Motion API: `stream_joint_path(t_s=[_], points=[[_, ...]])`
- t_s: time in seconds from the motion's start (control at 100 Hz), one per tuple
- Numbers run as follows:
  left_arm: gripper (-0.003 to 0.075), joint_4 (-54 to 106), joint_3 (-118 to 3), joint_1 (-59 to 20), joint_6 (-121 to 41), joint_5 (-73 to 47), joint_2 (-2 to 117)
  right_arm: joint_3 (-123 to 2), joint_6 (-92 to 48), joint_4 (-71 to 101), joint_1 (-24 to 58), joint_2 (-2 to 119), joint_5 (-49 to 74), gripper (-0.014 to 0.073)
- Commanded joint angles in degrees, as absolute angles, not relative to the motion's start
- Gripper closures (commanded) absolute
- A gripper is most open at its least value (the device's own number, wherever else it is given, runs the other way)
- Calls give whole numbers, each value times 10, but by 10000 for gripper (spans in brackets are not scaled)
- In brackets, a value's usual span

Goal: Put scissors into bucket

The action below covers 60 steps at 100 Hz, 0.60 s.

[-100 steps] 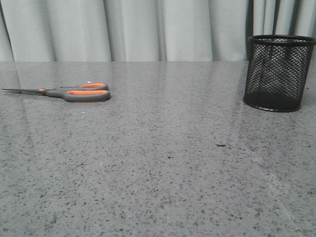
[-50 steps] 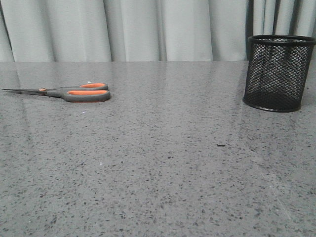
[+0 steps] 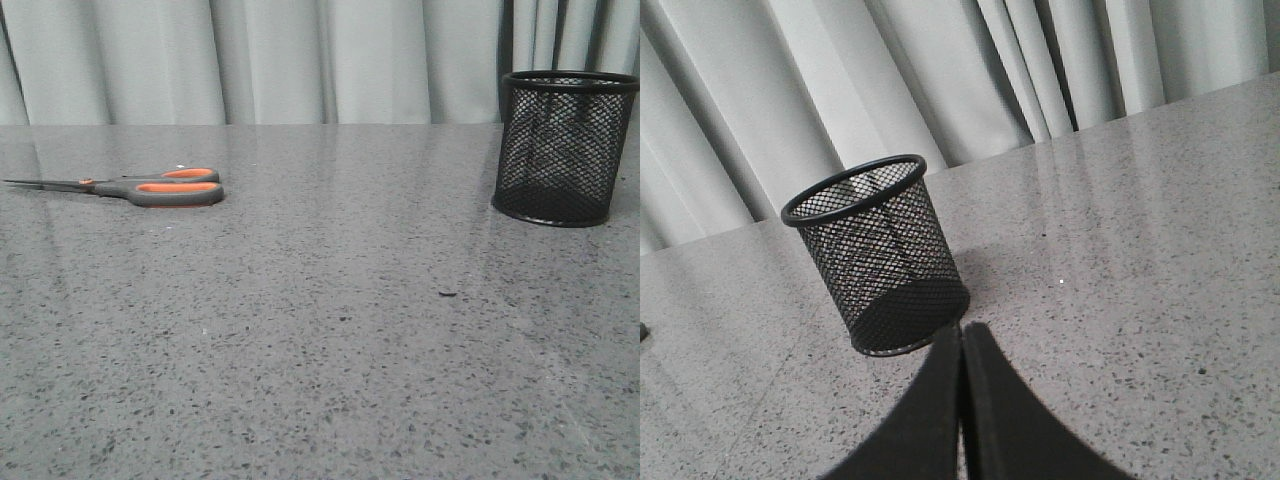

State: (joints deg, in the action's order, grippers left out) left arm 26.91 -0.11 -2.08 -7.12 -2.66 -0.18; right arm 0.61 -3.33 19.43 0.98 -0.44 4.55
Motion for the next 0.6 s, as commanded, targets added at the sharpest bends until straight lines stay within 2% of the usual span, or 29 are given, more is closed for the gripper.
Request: stream_joint_path(t_s=[0.0,0.18,0.37,0.59], points=[[741,275,9,-19,-65,12,-16,21,-37,197,7,-15,-3,662],[741,332,1,-19,-65,15,-16,17,-37,295,7,-15,-22,662],[741,345,-44,-19,-65,5,-16,-25,-37,306,7,-11,18,659],[741,314,-153,-19,-69,-121,32,-123,-37,277,7,62,137,642]])
